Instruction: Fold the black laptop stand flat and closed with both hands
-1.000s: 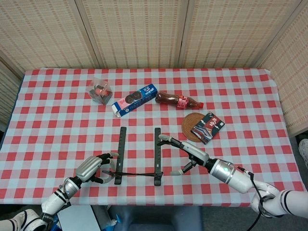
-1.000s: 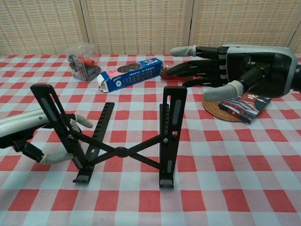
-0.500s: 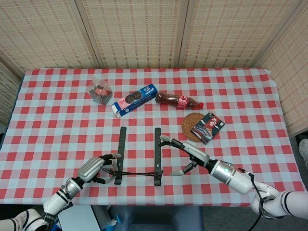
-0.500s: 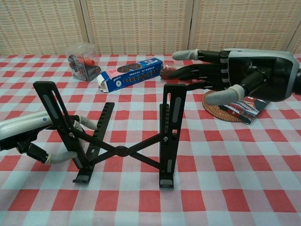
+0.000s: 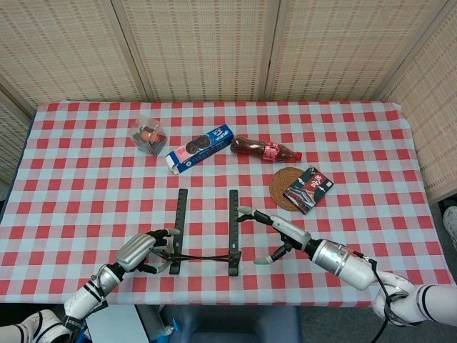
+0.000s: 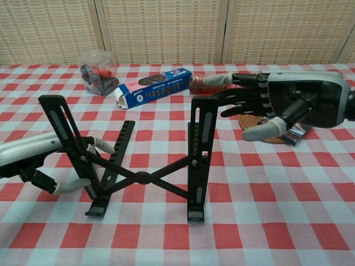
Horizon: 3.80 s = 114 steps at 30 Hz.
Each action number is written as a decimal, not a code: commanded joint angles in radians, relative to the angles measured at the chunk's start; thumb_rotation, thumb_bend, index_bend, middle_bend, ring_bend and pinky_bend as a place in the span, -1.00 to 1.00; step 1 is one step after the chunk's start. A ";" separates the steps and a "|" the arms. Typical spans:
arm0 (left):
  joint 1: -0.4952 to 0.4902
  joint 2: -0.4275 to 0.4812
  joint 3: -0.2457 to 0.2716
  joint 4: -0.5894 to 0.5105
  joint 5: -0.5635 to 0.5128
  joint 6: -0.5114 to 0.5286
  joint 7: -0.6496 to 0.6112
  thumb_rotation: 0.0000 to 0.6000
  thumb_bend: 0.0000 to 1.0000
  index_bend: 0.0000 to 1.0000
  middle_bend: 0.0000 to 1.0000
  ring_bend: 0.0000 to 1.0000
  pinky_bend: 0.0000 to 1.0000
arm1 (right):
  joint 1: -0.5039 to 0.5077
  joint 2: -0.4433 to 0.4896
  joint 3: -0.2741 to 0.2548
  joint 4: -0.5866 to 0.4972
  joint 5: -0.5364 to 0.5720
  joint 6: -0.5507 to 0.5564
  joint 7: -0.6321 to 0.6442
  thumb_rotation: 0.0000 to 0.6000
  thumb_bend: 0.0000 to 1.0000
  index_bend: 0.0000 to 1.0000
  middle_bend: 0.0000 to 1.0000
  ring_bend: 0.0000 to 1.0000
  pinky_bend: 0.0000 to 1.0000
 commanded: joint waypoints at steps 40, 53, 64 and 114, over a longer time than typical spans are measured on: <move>0.001 0.002 0.014 0.039 0.026 0.021 -0.038 0.70 -0.20 0.00 -0.65 -0.59 -0.48 | 0.062 -0.151 0.164 -0.152 0.596 -0.324 -0.911 1.00 -0.61 -0.11 -0.50 -0.92 -0.92; -0.001 0.001 0.016 0.041 0.027 0.022 -0.037 0.70 -0.20 0.00 -0.65 -0.59 -0.49 | 0.040 -0.155 0.176 -0.171 0.629 -0.316 -0.979 1.00 -0.62 0.01 -0.43 -0.89 -0.92; -0.002 -0.002 0.014 0.046 0.023 0.020 -0.039 0.72 -0.20 0.00 -0.65 -0.59 -0.49 | 0.030 -0.167 0.187 -0.176 0.642 -0.324 -1.010 1.00 -0.61 0.05 -0.41 -0.88 -0.92; 0.058 0.197 0.034 -0.103 0.034 0.120 0.073 0.24 -0.21 -0.90 -0.84 -0.85 -0.60 | 0.023 -0.285 0.345 -0.108 0.731 -0.167 -1.112 1.00 -0.60 -1.00 -0.93 -0.97 -0.92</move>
